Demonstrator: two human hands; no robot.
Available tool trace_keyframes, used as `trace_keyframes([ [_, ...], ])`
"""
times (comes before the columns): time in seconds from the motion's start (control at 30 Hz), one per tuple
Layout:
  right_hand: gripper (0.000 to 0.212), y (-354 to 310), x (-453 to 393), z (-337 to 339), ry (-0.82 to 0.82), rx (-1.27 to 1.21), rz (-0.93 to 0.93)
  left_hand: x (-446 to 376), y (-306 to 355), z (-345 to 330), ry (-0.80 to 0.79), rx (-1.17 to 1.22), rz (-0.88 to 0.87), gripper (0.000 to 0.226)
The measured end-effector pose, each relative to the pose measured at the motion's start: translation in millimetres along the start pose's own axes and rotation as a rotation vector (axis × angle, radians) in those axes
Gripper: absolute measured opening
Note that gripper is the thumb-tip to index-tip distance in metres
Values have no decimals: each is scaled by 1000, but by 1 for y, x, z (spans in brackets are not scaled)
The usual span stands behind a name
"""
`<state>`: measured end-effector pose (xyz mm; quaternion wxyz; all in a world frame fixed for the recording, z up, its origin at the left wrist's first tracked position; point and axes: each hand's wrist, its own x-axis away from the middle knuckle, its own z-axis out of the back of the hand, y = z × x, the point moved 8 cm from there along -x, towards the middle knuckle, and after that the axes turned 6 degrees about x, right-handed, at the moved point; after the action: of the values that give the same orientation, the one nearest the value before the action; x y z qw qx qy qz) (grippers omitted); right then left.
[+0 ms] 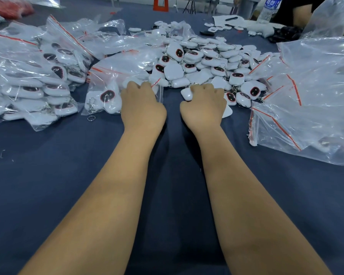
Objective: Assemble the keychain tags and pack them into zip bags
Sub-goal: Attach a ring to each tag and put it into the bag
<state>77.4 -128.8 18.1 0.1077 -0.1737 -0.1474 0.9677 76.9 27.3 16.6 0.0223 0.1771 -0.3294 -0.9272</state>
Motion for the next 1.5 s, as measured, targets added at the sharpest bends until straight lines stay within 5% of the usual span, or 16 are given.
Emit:
trace_keyframes([
  [0.13, 30, 2, -1, -1, 10, 15, 9, 0, -6, 3, 29, 34, 51, 39],
  [0.3, 24, 0, -6, 3, 60, -74, 13, 0, 6, 13, 142, 180, -83, 49],
  [0.43, 30, 3, -2, 8, 60, -723, -96, 3, 19, 11, 105, 450, -192, 40],
  [0.57, 20, -4, 0, -5, -133, -1188, -185, 0, 13, 0, -19, 699, -55, 37],
  [0.7, 9, -11, 0, -14, -270, -1141, -126, -4, 2, -7, -62, 840, 90, 30],
  [0.83, 20, -17, 3, -16, -322, -1044, -64, -5, 0, -14, -110, 878, 121, 31],
  [1.5, 11, -19, 4, -22, -296, -949, -22, -2, 1, -19, -154, 891, 147, 20],
])
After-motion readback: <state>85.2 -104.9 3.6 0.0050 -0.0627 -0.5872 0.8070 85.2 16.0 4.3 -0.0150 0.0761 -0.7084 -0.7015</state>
